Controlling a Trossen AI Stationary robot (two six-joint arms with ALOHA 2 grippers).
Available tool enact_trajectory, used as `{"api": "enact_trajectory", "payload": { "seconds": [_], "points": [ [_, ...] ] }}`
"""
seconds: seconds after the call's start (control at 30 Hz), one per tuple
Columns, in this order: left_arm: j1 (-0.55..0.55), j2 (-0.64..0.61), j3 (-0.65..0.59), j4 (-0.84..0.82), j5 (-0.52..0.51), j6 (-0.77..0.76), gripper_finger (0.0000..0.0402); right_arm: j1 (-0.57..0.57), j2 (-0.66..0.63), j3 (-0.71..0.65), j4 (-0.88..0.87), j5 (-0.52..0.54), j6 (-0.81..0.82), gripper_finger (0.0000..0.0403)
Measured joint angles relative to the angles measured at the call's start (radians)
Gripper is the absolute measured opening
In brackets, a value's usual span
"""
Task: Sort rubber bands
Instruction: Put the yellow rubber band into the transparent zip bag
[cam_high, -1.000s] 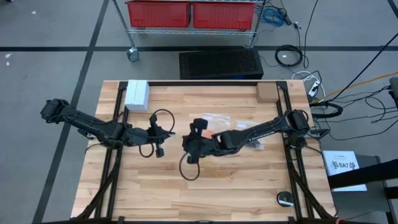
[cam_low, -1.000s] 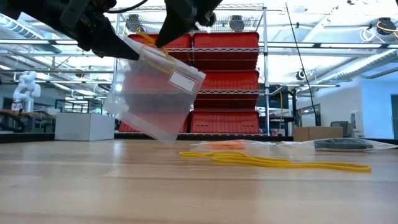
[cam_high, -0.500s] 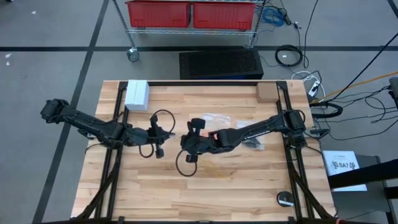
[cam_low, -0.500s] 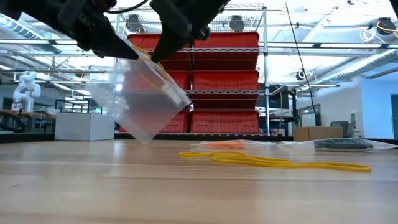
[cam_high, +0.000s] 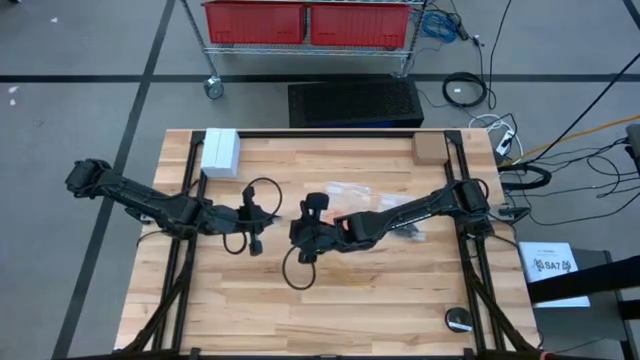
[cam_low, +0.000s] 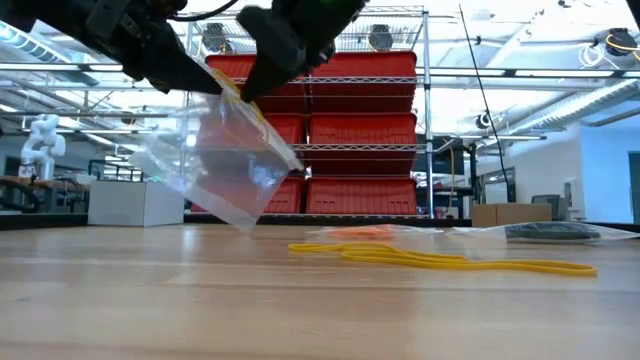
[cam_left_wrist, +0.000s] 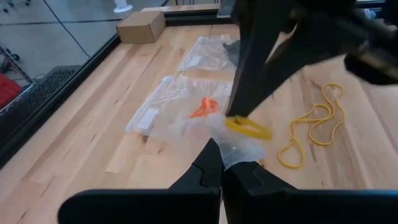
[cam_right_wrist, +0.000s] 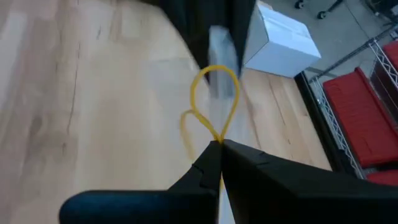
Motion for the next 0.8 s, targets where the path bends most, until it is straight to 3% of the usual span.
{"api": "enact_trajectory", "payload": {
  "seconds": [0.27,0.47,0.8],
  "points": [
    [0.001,0.000,0.000,-0.014,-0.036,0.000,0.0000,0.054,-0.026,0.000,-0.153,0.105,0.030,0.0000],
    [0.001,0.000,0.000,-0.009,-0.044,0.019,0.0000,0.094,-0.034,-0.013,-0.271,-0.134,0.212,0.0000],
    [0.001,0.000,0.000,-0.005,-0.052,0.020,0.0000,0.040,0.141,-0.072,-0.023,-0.269,0.233,0.0015]
  ]
}}
